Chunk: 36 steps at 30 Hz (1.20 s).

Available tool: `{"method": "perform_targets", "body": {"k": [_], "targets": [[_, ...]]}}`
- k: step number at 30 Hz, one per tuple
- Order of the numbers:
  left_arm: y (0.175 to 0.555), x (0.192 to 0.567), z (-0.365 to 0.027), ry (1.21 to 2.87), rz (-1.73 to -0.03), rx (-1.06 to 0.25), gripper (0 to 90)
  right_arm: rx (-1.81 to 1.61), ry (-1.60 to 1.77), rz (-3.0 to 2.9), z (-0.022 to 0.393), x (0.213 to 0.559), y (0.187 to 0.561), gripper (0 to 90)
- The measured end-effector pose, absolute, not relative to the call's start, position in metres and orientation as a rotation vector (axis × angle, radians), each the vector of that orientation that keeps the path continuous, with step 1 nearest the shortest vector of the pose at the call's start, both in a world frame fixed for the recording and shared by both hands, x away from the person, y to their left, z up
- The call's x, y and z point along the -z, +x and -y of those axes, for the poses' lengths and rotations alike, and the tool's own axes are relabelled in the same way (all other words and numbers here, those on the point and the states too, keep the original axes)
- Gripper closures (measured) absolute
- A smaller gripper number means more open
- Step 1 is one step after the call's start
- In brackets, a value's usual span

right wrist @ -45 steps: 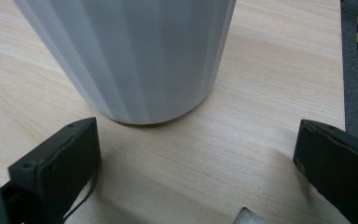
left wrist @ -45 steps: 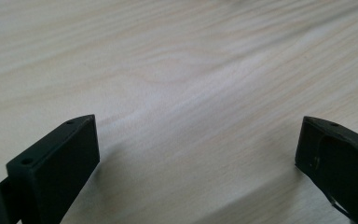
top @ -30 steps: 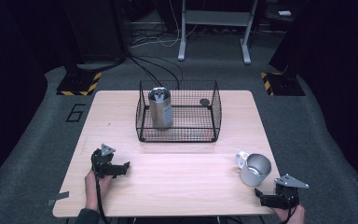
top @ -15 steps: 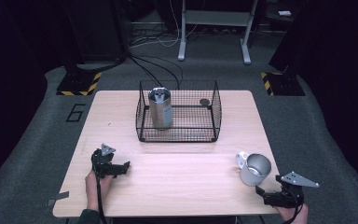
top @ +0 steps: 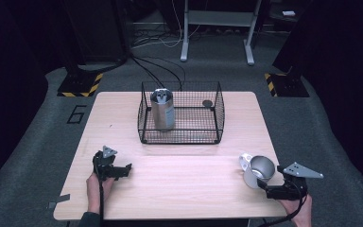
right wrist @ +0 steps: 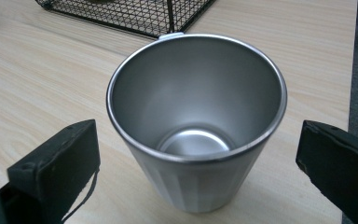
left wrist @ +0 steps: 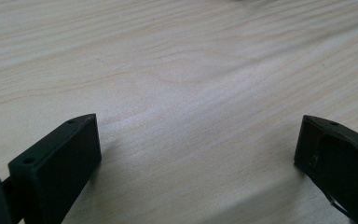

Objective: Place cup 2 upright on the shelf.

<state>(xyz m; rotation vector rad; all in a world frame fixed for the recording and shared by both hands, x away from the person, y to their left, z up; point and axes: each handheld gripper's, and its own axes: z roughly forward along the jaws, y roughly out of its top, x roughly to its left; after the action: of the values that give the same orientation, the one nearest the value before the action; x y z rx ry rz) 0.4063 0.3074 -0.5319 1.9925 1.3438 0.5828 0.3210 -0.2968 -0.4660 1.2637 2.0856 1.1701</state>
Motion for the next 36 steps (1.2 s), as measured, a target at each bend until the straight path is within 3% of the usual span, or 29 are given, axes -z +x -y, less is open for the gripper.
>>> {"method": "perform_targets", "body": {"k": [23, 36], "targets": [[0.406, 0.532, -0.308, 1.993, -1.347, -0.577, 0.3, -1.089, 1.214, -2.175, 0.277, 0.465, 0.348, 0.0], [0.406, 0.532, -0.307, 1.989, -1.347, -0.58, 0.3, -1.084, 1.196, -2.126, 0.275, 0.47, 0.349, 5.4]]}}
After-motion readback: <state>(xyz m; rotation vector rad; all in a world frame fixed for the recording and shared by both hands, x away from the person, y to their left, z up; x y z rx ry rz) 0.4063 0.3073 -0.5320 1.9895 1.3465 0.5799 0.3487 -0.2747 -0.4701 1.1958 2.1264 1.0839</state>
